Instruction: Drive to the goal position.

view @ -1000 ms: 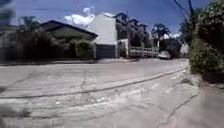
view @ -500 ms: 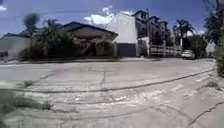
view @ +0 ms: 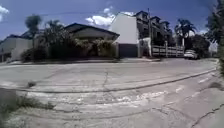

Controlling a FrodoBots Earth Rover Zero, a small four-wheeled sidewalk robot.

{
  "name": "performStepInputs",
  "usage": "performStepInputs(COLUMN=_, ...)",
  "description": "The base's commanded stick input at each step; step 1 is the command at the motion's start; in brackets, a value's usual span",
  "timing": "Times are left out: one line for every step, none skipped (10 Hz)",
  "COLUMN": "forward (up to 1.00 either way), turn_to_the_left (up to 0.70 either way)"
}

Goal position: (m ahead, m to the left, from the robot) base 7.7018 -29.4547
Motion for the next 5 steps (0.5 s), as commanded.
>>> performStepInputs(forward=0.00, turn_to_the_left=-0.70)
performStepInputs(forward=0.00, turn_to_the_left=-0.70)
performStepInputs(forward=0.00, turn_to_the_left=-0.70)
performStepInputs(forward=0.00, turn_to_the_left=-0.70)
performStepInputs(forward=0.00, turn_to_the_left=-0.70)
